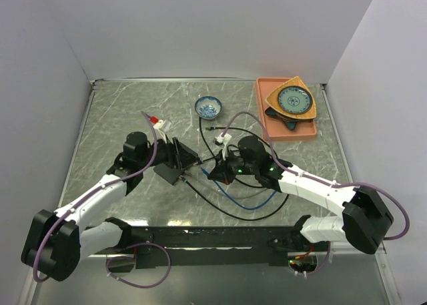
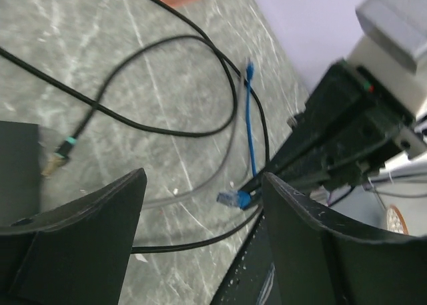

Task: Insert the plug into the switch port

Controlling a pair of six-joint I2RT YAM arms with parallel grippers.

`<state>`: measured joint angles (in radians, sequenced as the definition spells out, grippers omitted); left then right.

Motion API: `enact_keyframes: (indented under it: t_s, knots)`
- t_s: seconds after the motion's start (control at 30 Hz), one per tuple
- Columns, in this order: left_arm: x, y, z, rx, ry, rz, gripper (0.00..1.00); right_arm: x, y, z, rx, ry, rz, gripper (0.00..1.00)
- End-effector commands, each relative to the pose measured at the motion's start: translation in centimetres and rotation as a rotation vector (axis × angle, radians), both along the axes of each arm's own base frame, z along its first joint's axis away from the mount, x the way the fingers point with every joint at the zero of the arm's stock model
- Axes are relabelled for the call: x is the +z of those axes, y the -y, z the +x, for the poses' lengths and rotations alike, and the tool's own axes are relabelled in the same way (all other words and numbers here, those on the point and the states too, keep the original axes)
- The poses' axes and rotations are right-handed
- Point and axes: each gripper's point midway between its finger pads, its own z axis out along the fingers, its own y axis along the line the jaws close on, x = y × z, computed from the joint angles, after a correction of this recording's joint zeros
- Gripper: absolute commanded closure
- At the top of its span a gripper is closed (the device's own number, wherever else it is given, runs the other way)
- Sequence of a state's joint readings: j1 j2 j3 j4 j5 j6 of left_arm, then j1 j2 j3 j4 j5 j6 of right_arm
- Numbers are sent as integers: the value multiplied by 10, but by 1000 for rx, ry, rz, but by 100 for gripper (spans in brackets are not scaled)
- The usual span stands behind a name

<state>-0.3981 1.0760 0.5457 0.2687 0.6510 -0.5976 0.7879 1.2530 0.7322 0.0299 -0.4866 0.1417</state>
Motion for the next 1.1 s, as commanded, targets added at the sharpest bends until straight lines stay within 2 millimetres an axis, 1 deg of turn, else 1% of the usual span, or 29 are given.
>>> enact_keyframes:
  t_s: [0.0,0.03,0.2,0.3,0.5,0.6,0.67,0.73,0.77,0.8,0.87,0.9,0.97,1.0,1.07]
  knots:
    - [29,18,-1,-84,123,-25,25,25,1,2,22,32,104,100]
    - [27,20,-1,-90,117,-20,26,25,2,1,20,33,108,100]
    - [31,32,-9,-145,135,-21,30,29,6,4,16,28,129,100]
    - [30,37,-11,-164,135,-12,34,31,9,5,8,27,140,100]
    - [29,41,-10,-169,130,-9,38,31,11,6,11,24,137,100]
    - [29,41,-9,-164,130,-4,37,35,12,4,22,26,159,100]
    - [31,39,-4,-124,131,0,33,36,13,4,26,23,166,100]
    - [38,37,-3,-100,151,-8,29,36,14,1,51,12,175,100]
    - [39,34,0,-71,151,-10,28,37,16,2,49,8,180,100]
    - [46,32,-1,-60,166,-19,27,39,16,-4,81,-4,198,100]
    - [53,30,-4,-50,181,-38,27,44,17,-6,94,-7,229,100]
    - [62,29,-7,-54,204,-57,27,43,18,-10,104,-12,236,100]
    - [68,29,-13,-69,217,-77,27,46,20,-10,103,-6,247,100]
    - [73,29,-19,-92,233,-93,27,46,21,-13,104,-7,254,100]
    - [77,31,-24,-121,245,-101,28,47,22,-14,103,-9,255,100]
